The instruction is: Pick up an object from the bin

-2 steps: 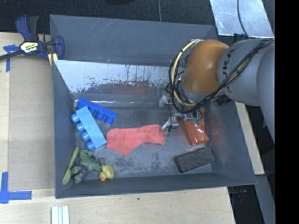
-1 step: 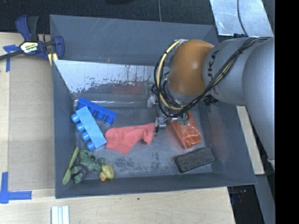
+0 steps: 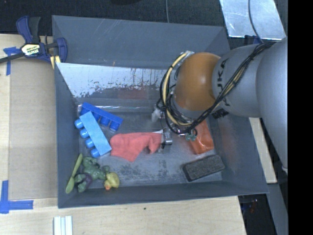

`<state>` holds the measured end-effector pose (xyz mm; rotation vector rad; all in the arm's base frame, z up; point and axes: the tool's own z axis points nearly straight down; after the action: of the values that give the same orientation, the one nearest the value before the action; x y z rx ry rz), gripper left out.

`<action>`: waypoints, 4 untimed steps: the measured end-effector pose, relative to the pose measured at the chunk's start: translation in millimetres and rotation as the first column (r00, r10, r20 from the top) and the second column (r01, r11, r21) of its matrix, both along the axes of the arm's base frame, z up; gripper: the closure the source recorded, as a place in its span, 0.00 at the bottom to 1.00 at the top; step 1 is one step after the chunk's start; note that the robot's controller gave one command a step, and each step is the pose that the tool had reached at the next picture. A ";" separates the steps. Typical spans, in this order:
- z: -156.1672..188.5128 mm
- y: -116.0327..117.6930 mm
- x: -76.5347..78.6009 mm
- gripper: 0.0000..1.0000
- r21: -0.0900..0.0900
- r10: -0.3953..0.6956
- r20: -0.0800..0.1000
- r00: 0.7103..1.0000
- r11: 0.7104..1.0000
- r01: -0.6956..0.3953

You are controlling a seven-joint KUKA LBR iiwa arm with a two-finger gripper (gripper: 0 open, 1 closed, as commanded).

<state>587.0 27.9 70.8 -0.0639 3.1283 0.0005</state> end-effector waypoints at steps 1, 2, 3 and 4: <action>0.5 -12.8 -1.3 1.00 0.003 -0.152 0.007 0.988 0.988 0.152; 0.5 -12.6 -1.3 1.00 0.003 -0.152 0.007 0.988 0.988 0.152; 2.2 12.9 -9.8 1.00 0.003 -0.159 0.007 0.987 0.987 0.159; 0.9 27.6 5.2 1.00 0.002 -0.170 0.011 0.985 0.985 0.170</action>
Offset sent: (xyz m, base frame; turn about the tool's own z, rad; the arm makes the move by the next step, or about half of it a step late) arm 0.0000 0.0000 0.0000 0.0000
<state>592.2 55.5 71.6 0.2025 3.1112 0.0004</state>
